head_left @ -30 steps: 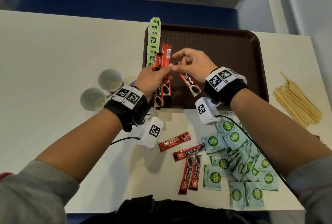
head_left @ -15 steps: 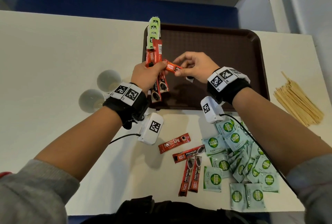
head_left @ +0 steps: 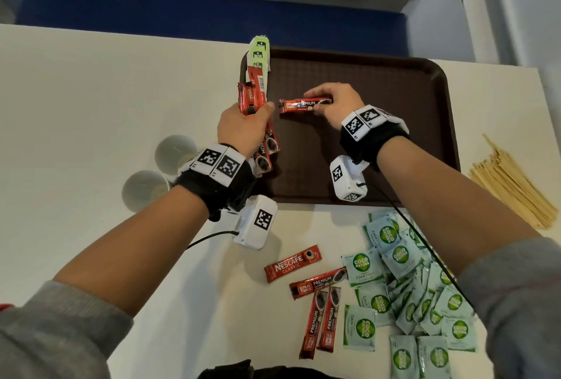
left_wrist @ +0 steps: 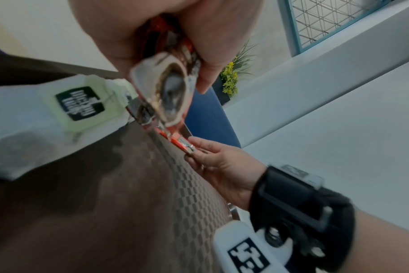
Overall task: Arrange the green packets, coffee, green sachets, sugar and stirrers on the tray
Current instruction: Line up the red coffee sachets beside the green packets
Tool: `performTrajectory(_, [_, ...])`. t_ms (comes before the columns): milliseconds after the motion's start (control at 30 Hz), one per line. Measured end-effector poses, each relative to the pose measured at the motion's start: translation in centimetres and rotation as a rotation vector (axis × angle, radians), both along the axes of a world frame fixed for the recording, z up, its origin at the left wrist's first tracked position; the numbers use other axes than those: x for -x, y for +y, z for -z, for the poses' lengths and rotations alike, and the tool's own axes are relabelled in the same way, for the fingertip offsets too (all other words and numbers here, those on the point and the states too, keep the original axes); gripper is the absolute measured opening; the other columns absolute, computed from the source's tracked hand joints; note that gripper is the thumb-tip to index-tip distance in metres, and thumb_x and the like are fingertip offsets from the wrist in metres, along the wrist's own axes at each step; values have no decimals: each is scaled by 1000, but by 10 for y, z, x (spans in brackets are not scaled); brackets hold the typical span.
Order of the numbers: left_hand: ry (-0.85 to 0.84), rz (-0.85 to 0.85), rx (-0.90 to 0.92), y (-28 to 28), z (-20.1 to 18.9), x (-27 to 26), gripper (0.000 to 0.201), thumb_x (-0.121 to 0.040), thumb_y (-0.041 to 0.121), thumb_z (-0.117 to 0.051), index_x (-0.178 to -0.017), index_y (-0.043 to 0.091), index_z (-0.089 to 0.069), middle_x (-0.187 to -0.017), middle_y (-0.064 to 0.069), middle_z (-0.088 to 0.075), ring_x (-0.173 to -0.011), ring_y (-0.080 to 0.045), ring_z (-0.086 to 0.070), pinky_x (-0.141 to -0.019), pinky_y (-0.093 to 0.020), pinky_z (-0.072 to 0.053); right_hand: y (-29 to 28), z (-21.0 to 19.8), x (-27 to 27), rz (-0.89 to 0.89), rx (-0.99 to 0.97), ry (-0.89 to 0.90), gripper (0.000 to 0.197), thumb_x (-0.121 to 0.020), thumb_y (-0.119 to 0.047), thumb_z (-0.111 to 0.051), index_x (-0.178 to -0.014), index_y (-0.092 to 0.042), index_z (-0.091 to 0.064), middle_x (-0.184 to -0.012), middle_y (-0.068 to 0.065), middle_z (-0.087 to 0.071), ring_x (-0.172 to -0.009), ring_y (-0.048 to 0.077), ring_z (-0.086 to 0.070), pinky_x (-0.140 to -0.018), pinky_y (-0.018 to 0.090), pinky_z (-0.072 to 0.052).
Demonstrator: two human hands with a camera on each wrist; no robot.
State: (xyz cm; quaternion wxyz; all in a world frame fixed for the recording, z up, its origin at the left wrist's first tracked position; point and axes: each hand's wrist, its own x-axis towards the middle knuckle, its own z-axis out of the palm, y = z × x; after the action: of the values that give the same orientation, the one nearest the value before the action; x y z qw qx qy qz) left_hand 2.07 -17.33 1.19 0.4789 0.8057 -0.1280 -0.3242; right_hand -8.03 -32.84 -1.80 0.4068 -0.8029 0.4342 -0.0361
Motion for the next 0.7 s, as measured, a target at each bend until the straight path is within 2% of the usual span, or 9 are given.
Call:
performTrajectory(67, [-13,2,9,-6,-1,-4,14,-86,38,-63,-89,24,-65,-93,-4,-71,-88,-19,-67,-90,-42,-53,-7,7,-14,48,47,3,27,-85,-8,-64,-105,-24,-69,-120,4,-57,-106,17,-58,-91,25,-46])
performTrajectory(133, [-25,11,14,-12,-2,-8,13,-87,38,-62,-85,26,-64,-91,-4,-71,-87,-19,-68,-90,-41,-53,-14,11,-26,97,76,6,25,-84,-8,-65,-104,-22,-69,-121,4,-55,-107,16,-56,-87,19,-42])
performTrajectory(300, [-17,16,17,-22,-2,-17,15,-88,37,-62,-74,32,-59,-77,11,-65,-85,-14,-67,-89,-36,-53,-31,18,-44,101,130,50,20,-84,-16,-69,-104,-19,-69,-123,5,-53,-109,16,-54,-86,17,-39])
performTrajectory(400, [-11,16,13,-24,-2,-20,10,-89,38,-61,-84,29,-62,-87,6,-69,-89,-15,-67,-92,-37,-52,-37,20,-48,51,184,92,23,-83,-18,-70,-105,-16,-68,-124,7,-50,-110,18,-53,-88,19,-39])
performTrajectory(500, [-3,11,19,-26,0,-22,12,-88,39,-62,-91,28,-63,-95,2,-70,-91,-15,-67,-93,-40,-52,-40,18,-51,-3,245,161,25,-82,-24,-71,-106,-19,-65,-125,5,-45,-117,19,-47,-92,29,-43])
performTrajectory(567, [0,8,20,-27,1,-22,16,-87,40,-62,-94,26,-65,-96,0,-71,-91,-16,-67,-92,-41,-52,-38,18,-52,-28,323,204,32,-81,-28,-72,-111,-22,-62,-127,3,-43,-122,19,-40,-87,34,-43])
performTrajectory(633, [1,2,21,-27,2,-23,19,-86,41,-63,-96,24,-67,-95,-1,-71,-90,-17,-68,-91,-43,-53,-35,19,-52,-50,401,195,36,-80,-27,-72,-113,-23,-60,-127,3,-42,-123,19,-36,-80,34,-42])
performTrajectory(700, [7,-3,24,-28,3,-23,19,-85,41,-63,-94,25,-67,-94,-2,-71,-89,-18,-68,-90,-43,-53,-34,20,-53,-89,431,181,32,-81,-24,-71,-112,-21,-61,-124,3,-44,-122,19,-37,-79,33,-42])
